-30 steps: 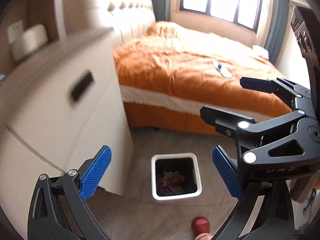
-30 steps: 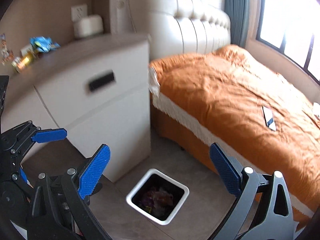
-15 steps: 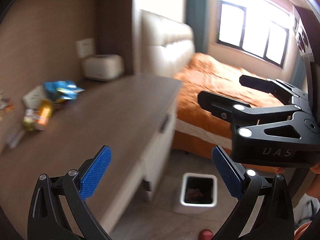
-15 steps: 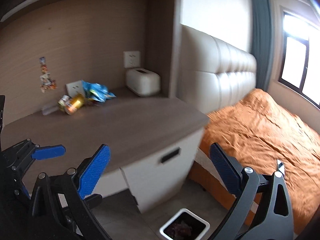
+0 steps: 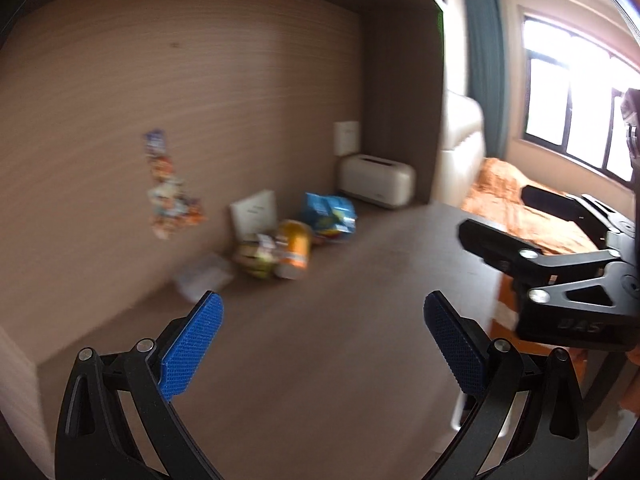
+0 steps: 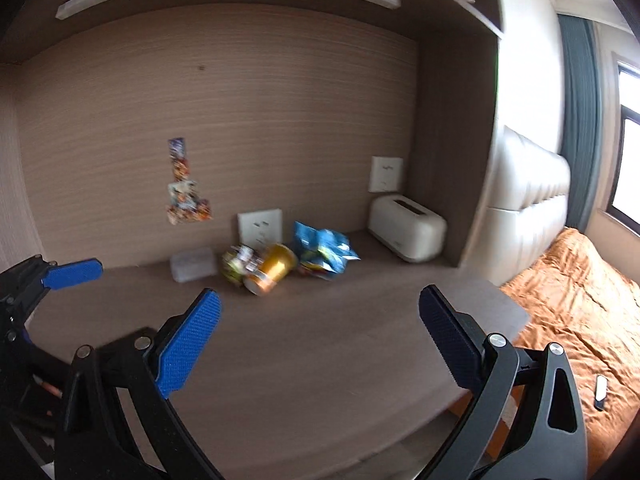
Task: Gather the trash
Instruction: 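Move both open tools back to the desk toward the orange juice cup, then grasp the orange juice cup with the right tool while the left tool grasps the clear plastic box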
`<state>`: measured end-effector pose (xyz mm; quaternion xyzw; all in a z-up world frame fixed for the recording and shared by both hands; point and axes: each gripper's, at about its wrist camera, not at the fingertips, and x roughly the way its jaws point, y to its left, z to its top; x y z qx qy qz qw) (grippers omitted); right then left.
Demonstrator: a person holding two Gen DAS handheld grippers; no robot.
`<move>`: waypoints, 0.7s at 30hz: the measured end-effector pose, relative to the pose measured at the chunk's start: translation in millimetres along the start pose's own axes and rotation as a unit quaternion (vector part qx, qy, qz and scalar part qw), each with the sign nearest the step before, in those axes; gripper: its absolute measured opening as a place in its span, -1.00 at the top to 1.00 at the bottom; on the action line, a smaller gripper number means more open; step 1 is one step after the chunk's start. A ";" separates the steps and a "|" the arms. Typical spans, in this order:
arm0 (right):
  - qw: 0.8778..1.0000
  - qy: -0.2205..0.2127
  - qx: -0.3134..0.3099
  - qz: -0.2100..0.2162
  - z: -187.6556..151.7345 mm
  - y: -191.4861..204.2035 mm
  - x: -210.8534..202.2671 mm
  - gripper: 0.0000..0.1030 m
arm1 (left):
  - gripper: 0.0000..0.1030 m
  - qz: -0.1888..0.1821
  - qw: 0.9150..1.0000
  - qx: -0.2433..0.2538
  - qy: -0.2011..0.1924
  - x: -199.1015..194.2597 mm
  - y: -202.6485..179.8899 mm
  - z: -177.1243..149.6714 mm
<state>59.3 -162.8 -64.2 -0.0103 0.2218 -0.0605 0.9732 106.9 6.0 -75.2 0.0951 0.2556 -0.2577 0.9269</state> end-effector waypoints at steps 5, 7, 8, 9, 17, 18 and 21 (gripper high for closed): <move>1.000 0.014 -0.010 0.020 10.6 29.9 25.8 -0.92 | -0.92 0.037 0.999 -0.019 0.000 5.8 45.1 5.7; 0.999 0.019 -0.013 0.024 12.1 35.1 37.1 -0.92 | -0.92 0.051 0.998 -0.028 0.004 15.5 59.5 6.9; 0.999 0.021 -0.013 0.025 12.7 37.5 42.1 -0.92 | -0.92 0.059 0.998 -0.030 0.007 21.4 64.9 7.1; 0.999 0.026 -0.014 0.027 13.5 39.7 51.6 -0.92 | -0.92 0.064 0.997 -0.031 0.011 26.8 67.2 6.8; 0.997 0.051 0.013 0.057 19.6 39.4 133.2 -0.92 | -0.92 0.100 0.994 -0.036 0.039 85.2 84.0 8.6; 0.997 0.053 0.015 0.059 20.3 39.1 142.1 -0.92 | -0.92 0.106 0.993 -0.035 0.043 95.7 86.3 9.0; 0.996 0.062 0.017 0.054 21.5 38.8 173.8 -0.92 | -0.92 0.110 0.992 -0.038 0.055 124.9 95.4 9.2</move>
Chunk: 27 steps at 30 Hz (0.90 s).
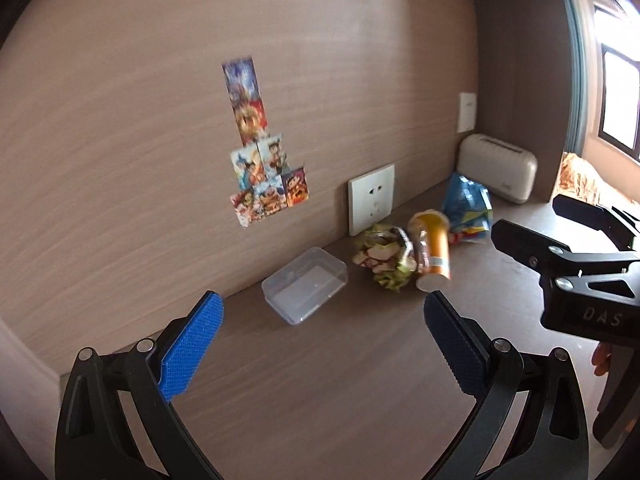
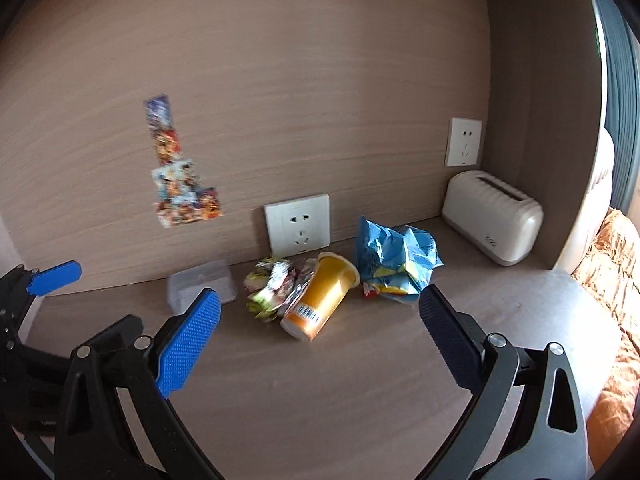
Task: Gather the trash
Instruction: 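Grasp the orange juice cup with the right tool while the left tool grasps the clear plastic box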
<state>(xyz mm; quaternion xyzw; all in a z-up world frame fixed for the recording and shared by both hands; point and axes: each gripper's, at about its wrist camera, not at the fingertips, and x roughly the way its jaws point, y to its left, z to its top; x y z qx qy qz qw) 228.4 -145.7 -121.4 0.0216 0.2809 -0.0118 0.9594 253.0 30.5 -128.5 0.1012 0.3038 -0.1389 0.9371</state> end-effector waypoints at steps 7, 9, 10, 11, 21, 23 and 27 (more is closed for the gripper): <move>0.998 0.048 0.015 -0.037 -1.1 -7.0 63.0 -0.92 | -0.92 0.001 1.000 0.005 0.025 71.0 12.5 5.7; 0.997 0.064 0.025 -0.042 -3.5 -8.1 77.5 -0.92 | -0.92 -0.005 0.999 0.010 0.030 86.2 15.9 6.7; 0.996 0.070 0.030 -0.038 -4.5 -8.4 82.7 -0.92 | -0.92 -0.007 0.999 0.013 0.032 91.4 16.5 6.7; 0.996 0.074 0.035 -0.035 -5.7 -8.8 87.6 -0.92 | -0.92 -0.010 0.999 0.016 0.033 96.1 17.0 6.5; 0.990 0.128 0.055 -0.026 -18.4 -5.2 125.0 -0.32 | -0.92 -0.031 0.995 0.045 0.078 144.9 15.9 -1.3; 0.989 0.137 0.055 -0.025 -20.2 -5.2 130.2 -0.32 | -0.92 -0.035 0.994 0.054 0.090 153.8 14.0 -1.6; 0.986 0.154 0.054 -0.016 -22.7 -7.4 142.1 0.13 | -0.87 -0.047 0.992 0.064 0.101 167.3 11.7 2.6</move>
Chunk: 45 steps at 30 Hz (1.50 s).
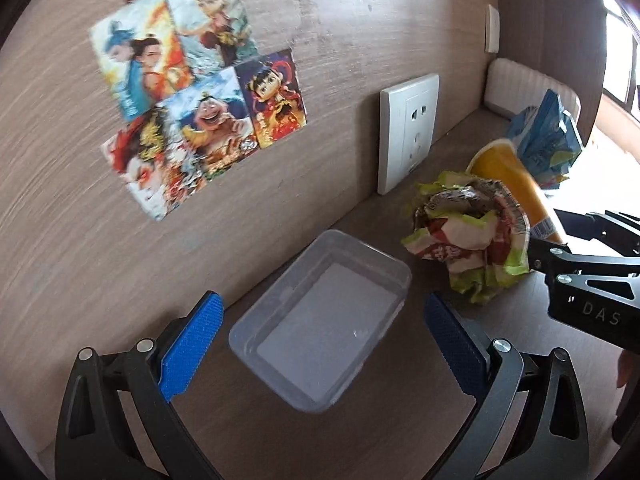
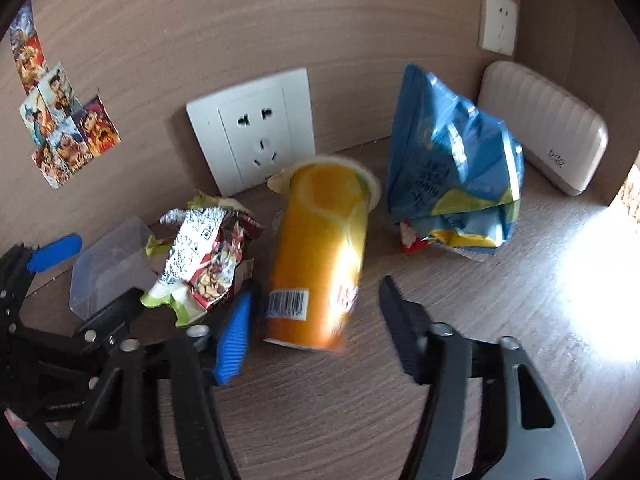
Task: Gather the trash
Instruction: 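Grasp the orange juice cup with the right tool while the left tool grasps the clear plastic box, then carry the juice cup and plastic box toward the wastebasket with both tools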
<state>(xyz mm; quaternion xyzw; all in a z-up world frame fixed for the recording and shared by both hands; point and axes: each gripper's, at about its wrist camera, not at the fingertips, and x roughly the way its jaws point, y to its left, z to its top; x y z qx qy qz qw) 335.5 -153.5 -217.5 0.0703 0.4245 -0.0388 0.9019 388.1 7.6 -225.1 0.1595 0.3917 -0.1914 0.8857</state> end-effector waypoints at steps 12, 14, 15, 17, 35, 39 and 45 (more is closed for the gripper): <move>0.999 -0.037 -0.006 0.011 1.9 -8.7 -24.9 0.20 | -0.20 -0.005 0.999 -0.038 -0.014 -23.3 0.1 -6.1; 0.999 -0.046 -0.009 0.015 -1.9 -1.7 -37.6 0.20 | -0.20 -0.001 0.999 -0.043 -0.023 -37.3 -0.8 -7.3; 0.999 -0.051 -0.011 0.017 -2.4 -0.6 -43.5 0.20 | -0.20 0.003 0.999 -0.045 -0.028 -43.1 -0.7 -7.7; 0.998 -0.062 -0.016 0.021 -4.1 1.6 -59.3 0.20 | -0.20 0.005 0.998 -0.052 -0.037 -56.0 0.7 -8.5; 0.990 -0.135 -0.027 0.011 -35.1 10.4 -177.5 0.20 | -0.18 -0.006 0.995 -0.040 -0.090 -175.2 -23.8 -35.0; 0.988 -0.150 -0.014 -0.011 -56.8 0.9 -209.1 0.20 | -0.18 -0.032 0.994 -0.010 -0.105 -201.7 -56.1 -41.4; 0.986 -0.151 0.023 -0.066 -102.1 -37.3 -256.6 0.20 | -0.18 -0.098 0.987 0.042 -0.119 -228.8 -123.2 -50.2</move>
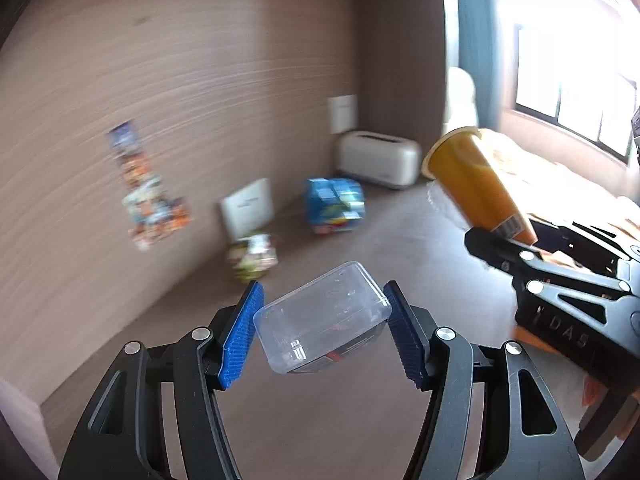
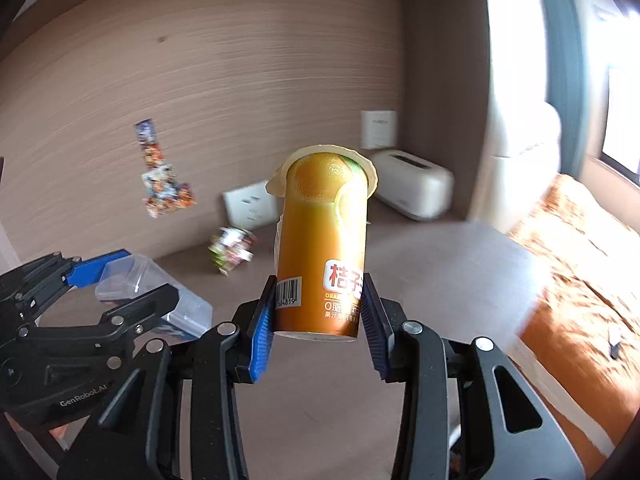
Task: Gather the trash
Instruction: 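Carry the juice cup and plastic box toward the wastebasket with both tools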
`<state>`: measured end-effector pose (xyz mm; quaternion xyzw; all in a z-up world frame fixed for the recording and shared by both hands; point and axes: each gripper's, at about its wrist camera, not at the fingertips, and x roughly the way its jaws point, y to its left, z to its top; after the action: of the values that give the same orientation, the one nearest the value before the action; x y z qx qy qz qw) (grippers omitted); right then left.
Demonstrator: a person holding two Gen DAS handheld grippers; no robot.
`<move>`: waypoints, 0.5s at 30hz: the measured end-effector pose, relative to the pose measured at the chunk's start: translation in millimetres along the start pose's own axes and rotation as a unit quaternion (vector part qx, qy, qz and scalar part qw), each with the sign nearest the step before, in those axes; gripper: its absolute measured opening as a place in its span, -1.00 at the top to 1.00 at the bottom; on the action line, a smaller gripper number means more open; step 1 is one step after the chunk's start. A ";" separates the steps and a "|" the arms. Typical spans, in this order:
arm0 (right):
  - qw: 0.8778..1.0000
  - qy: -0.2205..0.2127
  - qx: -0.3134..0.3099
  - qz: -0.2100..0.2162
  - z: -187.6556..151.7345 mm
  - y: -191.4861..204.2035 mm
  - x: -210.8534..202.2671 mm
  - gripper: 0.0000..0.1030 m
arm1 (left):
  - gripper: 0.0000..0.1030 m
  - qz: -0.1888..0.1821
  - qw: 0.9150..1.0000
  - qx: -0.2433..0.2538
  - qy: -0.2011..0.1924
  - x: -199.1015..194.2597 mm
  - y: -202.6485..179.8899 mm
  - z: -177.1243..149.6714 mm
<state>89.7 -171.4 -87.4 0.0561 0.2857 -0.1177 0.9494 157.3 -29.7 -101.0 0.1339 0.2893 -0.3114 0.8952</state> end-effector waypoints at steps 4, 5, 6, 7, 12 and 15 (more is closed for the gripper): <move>0.998 0.007 0.023 -0.054 -24.0 -42.0 -32.0 0.20 | -0.18 -0.062 0.997 0.035 -0.005 1.5 -56.6 3.8; 0.997 0.010 0.031 -0.068 -30.3 -53.3 -39.1 0.20 | -0.18 -0.077 0.996 0.045 -0.005 1.0 -72.8 4.8; 0.996 0.012 0.037 -0.078 -35.9 -61.5 -45.0 0.20 | -0.18 -0.088 0.995 0.051 -0.005 0.7 -83.5 5.3; 0.995 0.013 0.045 -0.090 -41.4 -72.5 -49.7 0.20 | -0.18 -0.101 0.993 0.057 -0.006 0.9 -96.7 6.1; 0.987 0.023 0.081 -0.140 -73.2 -128.2 -75.0 0.20 | -0.18 -0.152 0.984 0.092 0.000 9.3 -166.1 2.8; 0.983 0.027 0.095 -0.154 -91.3 -158.1 -86.5 0.20 | -0.18 -0.173 0.979 0.106 0.005 14.4 -205.9 -2.8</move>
<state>-69.0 -291.6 -121.3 0.1047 0.3043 -0.2876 0.9021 34.5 -194.0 -124.2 0.1774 0.2780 -0.4894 0.8073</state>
